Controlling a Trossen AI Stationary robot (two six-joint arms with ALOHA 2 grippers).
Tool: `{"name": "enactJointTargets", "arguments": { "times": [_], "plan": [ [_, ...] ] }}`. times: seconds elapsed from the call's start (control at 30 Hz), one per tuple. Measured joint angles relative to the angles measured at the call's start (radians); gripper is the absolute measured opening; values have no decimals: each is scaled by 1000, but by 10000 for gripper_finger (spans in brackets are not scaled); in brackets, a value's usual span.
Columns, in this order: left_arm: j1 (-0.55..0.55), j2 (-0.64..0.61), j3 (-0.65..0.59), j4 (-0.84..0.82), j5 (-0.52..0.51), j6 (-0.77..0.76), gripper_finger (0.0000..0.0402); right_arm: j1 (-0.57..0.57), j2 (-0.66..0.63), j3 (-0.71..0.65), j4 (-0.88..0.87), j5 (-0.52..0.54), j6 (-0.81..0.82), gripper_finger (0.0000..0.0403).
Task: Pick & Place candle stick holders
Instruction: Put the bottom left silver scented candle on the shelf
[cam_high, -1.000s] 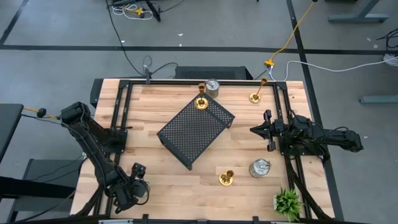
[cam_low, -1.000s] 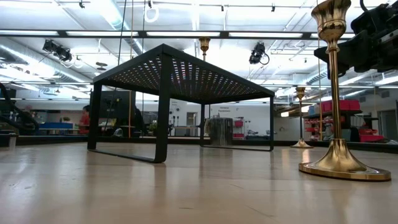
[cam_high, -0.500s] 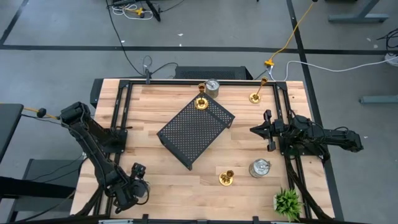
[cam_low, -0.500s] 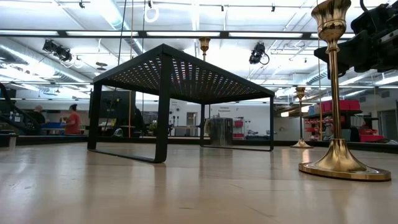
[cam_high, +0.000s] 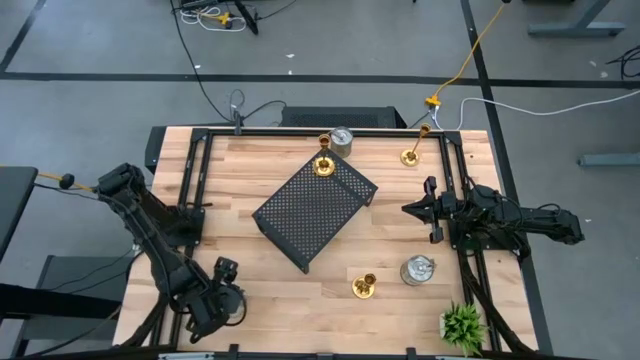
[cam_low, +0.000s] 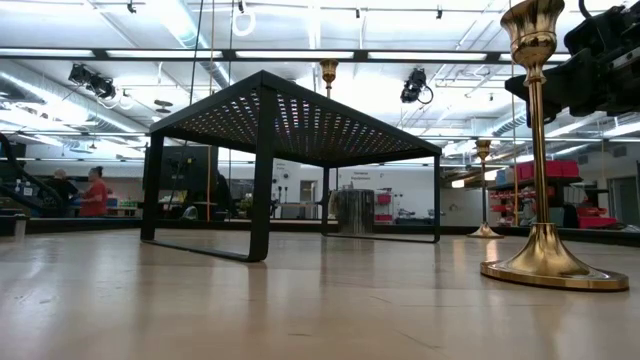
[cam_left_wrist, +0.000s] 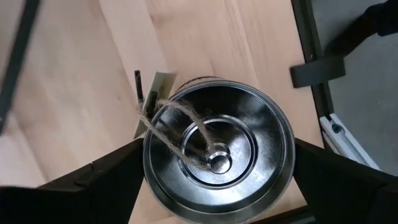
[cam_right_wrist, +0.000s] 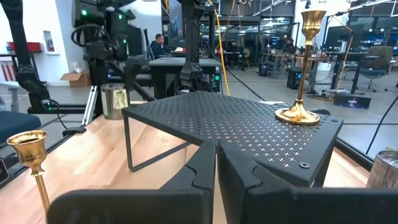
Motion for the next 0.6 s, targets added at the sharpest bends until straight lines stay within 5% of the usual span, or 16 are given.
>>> {"name": "enactJointTargets", "arguments": {
  "times": [0.6],
  "plan": [
    [293, -1, 289, -221, 0, 68, 377, 0, 0, 0, 0, 0, 0, 23]
  ]
}}
